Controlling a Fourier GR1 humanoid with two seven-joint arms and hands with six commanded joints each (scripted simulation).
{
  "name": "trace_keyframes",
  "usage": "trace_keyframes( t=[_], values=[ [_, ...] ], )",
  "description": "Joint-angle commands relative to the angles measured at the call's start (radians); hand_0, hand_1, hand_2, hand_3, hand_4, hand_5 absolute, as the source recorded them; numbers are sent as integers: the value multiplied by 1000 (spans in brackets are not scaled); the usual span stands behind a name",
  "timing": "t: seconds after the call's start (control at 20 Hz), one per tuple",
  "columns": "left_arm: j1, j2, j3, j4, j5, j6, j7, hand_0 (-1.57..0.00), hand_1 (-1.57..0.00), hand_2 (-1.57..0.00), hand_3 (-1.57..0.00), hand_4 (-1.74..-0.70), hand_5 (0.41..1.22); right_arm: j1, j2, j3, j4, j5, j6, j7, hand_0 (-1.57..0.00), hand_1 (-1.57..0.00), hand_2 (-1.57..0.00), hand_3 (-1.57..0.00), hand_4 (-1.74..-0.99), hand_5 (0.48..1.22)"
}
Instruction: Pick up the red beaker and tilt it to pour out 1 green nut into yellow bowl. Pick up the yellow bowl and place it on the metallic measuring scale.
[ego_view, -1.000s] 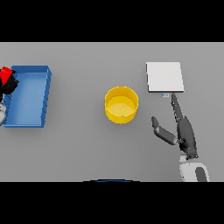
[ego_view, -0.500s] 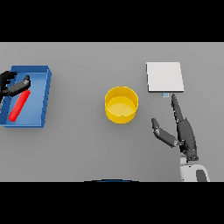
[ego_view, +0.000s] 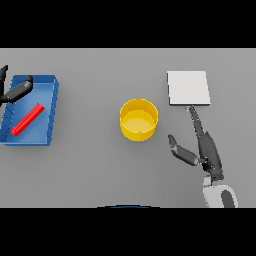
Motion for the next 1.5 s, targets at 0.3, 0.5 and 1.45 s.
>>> trace_keyframes(
  t=[0.3,0.5,1.45],
  values=[
    [-2,-23,-7,6,5,1,-9,-8,-6,-6,-6,-792,709,-175,-153,84,18,124,150,60,1,1,1,1,-1268,691],
    [6,-16,-11,-7,3,8,-5,-3,-2,-2,-2,-795,708,-305,-247,173,73,277,209,53,1,1,1,1,-1278,669],
    [-20,-21,-13,12,3,-12,-9,1,1,1,1,-796,733,-678,-250,417,422,431,459,-64,1,1,1,1,-1260,679]
  ],
)
